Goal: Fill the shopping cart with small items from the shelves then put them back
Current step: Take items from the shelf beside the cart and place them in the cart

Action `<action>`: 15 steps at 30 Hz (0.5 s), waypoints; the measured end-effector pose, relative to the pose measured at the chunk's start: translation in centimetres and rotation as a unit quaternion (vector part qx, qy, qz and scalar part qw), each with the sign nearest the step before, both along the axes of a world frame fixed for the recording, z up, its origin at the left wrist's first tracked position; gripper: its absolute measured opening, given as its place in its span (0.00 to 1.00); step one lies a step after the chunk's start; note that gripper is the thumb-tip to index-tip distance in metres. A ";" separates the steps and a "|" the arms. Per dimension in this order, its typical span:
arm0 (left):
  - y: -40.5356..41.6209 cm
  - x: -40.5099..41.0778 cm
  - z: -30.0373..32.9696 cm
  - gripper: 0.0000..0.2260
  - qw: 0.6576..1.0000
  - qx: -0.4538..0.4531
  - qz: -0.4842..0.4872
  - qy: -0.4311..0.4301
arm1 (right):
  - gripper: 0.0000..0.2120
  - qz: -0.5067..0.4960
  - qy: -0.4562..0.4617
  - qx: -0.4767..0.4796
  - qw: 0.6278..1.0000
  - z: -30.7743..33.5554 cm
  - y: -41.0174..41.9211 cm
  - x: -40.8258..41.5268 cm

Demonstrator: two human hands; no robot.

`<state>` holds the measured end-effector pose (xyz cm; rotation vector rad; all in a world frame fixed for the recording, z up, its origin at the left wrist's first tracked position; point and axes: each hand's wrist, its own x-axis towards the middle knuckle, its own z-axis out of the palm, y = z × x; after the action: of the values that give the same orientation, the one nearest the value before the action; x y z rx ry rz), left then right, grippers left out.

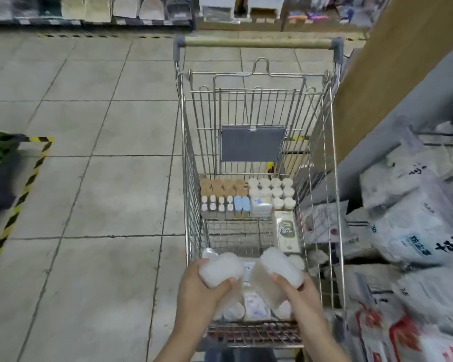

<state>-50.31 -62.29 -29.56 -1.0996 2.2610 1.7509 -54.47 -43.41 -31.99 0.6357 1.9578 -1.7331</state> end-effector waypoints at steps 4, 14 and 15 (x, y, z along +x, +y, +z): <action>0.3 -3.5 -3.2 0.22 0.997 -0.076 0.025 -0.006 | 0.20 0.009 -0.002 0.044 0.999 -3.9 -1.1 -4.7; -0.9 -11.4 -14.7 0.24 0.981 -0.137 0.105 -0.086 | 0.21 0.074 -0.034 0.113 0.990 -14.5 -5.5 -13.2; -1.0 -12.1 -15.9 0.24 0.980 -0.139 0.112 -0.084 | 0.22 0.083 -0.038 0.114 0.989 -15.5 -6.3 -13.8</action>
<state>-62.41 -63.34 -45.44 -1.5465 2.4054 1.3668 -68.30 -49.69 -47.47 0.5879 2.1077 -1.3795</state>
